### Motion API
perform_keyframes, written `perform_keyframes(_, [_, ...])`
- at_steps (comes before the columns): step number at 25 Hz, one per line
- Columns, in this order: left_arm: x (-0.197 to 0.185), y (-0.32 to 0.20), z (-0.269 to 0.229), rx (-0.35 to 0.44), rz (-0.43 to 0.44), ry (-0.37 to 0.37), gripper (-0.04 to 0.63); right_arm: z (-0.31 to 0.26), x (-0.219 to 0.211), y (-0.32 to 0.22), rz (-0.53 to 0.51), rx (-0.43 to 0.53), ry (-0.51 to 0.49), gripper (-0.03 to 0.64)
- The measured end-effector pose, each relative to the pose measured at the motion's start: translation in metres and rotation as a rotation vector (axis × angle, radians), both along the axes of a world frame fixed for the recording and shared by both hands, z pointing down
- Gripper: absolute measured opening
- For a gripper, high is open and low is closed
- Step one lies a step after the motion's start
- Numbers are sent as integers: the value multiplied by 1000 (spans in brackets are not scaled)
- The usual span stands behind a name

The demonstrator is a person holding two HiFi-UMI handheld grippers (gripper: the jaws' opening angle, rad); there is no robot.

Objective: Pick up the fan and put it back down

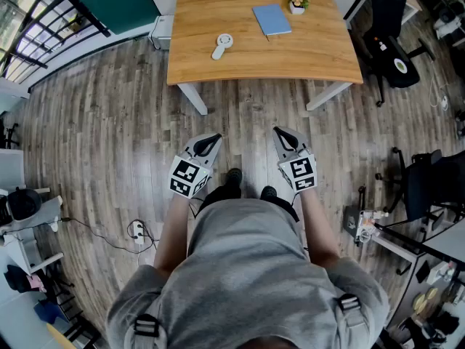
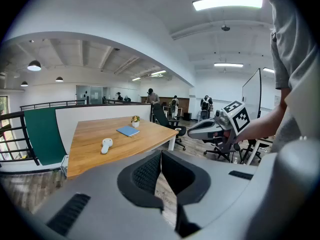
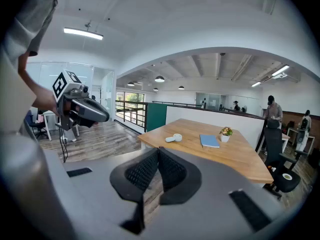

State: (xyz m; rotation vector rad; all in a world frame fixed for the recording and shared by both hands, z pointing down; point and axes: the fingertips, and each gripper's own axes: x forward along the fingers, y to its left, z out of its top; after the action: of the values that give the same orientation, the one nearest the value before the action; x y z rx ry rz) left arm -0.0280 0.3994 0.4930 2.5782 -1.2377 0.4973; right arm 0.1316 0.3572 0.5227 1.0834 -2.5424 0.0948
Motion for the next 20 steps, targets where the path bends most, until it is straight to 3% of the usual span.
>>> perform_keyframes(20, [-20,-18,2,14,34,27,23,13,-17,-2,62,-39,34,5])
